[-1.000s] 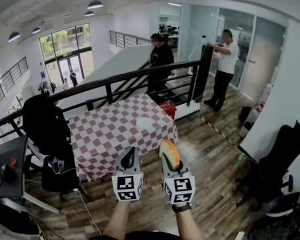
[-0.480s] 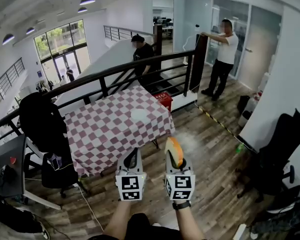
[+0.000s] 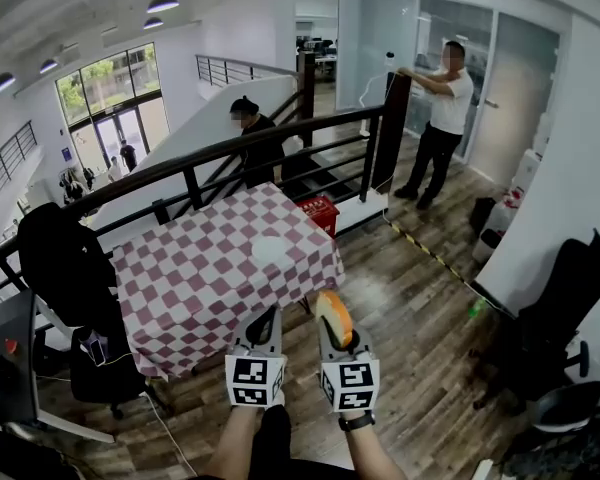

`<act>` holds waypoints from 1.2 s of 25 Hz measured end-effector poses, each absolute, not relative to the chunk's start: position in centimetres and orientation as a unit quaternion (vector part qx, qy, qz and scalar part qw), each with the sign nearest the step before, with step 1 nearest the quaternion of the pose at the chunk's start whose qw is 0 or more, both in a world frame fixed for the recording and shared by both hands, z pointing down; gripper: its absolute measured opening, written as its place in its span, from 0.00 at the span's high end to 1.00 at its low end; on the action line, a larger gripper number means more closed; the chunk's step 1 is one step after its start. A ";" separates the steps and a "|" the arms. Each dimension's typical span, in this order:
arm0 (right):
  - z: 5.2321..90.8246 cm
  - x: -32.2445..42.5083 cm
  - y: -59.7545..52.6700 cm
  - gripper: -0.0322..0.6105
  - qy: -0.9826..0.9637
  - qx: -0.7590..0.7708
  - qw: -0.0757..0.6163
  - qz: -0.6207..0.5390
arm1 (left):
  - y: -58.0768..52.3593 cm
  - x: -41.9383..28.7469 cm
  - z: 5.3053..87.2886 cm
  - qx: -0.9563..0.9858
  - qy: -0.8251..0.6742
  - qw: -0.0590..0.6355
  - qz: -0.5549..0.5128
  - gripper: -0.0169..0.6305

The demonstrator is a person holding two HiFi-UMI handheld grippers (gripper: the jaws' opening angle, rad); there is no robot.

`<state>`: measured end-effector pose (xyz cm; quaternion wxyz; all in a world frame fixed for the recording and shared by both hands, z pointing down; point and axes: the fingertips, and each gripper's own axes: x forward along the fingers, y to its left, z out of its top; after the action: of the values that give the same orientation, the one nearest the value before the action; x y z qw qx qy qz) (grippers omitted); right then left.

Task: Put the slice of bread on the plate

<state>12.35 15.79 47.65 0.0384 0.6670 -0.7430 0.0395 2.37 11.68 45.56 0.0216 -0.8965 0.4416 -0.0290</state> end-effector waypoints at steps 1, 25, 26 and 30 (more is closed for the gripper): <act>47.6 12.7 14.1 0.79 -0.739 0.671 0.040 0.039 | 10.0 2.9 45.4 -0.901 0.433 0.021 -0.025 0.95; 50.1 6.6 -20.4 0.79 -0.769 0.619 0.015 0.160 | -23.7 -3.9 45.5 -0.882 0.463 -0.068 0.058 0.95; 50.9 7.1 -20.6 0.79 -0.763 0.623 0.020 0.169 | -24.1 -3.9 46.2 -0.882 0.461 -0.081 0.061 0.95; 52.9 8.3 -21.5 0.79 -0.755 0.627 0.038 0.186 | -25.8 -2.9 48.8 -0.882 0.457 -0.101 0.049 0.94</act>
<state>8.26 -21.49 52.87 0.0381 0.6275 -0.7551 0.1859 -2.93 -25.84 48.79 -0.1009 -0.8825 0.4568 0.0489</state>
